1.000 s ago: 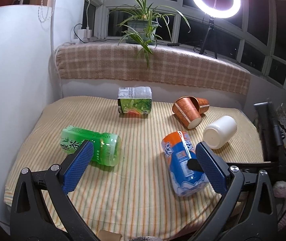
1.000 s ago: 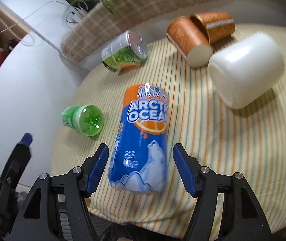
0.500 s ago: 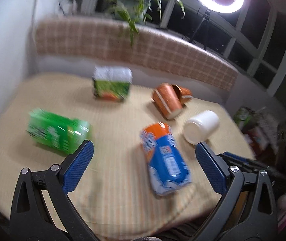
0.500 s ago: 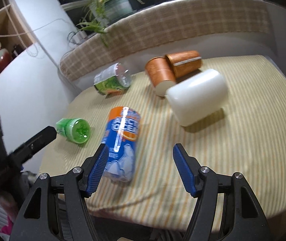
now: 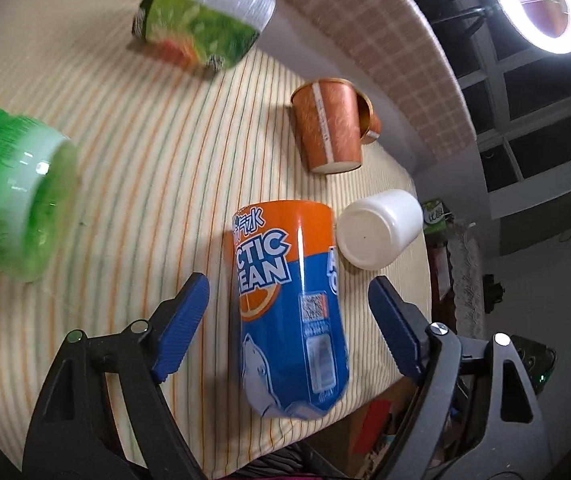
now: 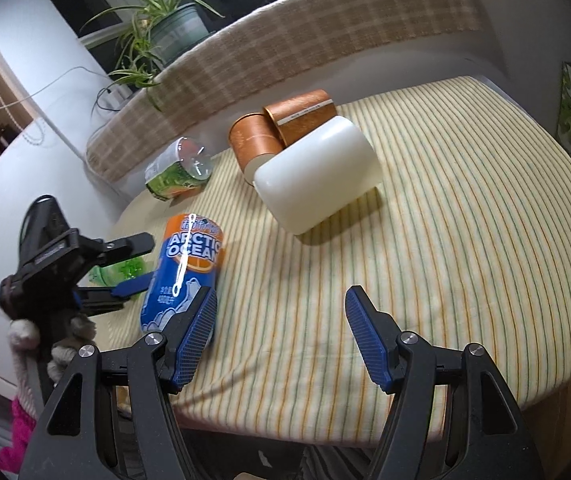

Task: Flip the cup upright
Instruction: 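Grasp the bottle with the left tool while the right tool opens and releases it, then rotate the held bottle with the left tool until its open end points up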

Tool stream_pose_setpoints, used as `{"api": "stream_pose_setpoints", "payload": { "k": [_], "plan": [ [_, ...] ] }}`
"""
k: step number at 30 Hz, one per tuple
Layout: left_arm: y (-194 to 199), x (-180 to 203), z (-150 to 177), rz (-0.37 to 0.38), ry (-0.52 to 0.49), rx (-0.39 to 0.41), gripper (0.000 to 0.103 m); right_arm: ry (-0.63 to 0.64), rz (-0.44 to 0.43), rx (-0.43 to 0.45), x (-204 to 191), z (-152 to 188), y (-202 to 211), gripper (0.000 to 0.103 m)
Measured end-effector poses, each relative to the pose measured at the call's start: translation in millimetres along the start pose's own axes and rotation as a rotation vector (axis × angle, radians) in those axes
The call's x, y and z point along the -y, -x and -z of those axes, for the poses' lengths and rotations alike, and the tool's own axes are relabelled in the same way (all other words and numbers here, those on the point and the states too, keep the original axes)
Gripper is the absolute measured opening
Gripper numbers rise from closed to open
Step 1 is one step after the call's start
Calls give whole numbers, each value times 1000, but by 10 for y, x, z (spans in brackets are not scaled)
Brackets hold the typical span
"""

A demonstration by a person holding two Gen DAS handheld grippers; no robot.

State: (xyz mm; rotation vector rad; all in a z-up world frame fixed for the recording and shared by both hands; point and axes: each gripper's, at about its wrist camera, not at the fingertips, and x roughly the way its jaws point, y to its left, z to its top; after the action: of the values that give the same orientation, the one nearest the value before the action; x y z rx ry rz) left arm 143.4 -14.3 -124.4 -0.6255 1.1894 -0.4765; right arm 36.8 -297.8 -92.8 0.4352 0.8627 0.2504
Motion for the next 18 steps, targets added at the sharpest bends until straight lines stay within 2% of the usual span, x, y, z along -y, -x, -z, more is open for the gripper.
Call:
{"api": "stream_pose_setpoints", "payload": {
  "k": [7,13,18],
  "plan": [
    [-183,-2,-32,6,1,-50,80,-26,10,-7,99,23,-13,67],
    [-284,-8,-34,-1,-11,-65,64,-51,4,-15,153,10,-32,67],
    [-247,53,0,-23,-55,-43,63,-51,3,-11,157,-2,-24,67]
  ]
}}
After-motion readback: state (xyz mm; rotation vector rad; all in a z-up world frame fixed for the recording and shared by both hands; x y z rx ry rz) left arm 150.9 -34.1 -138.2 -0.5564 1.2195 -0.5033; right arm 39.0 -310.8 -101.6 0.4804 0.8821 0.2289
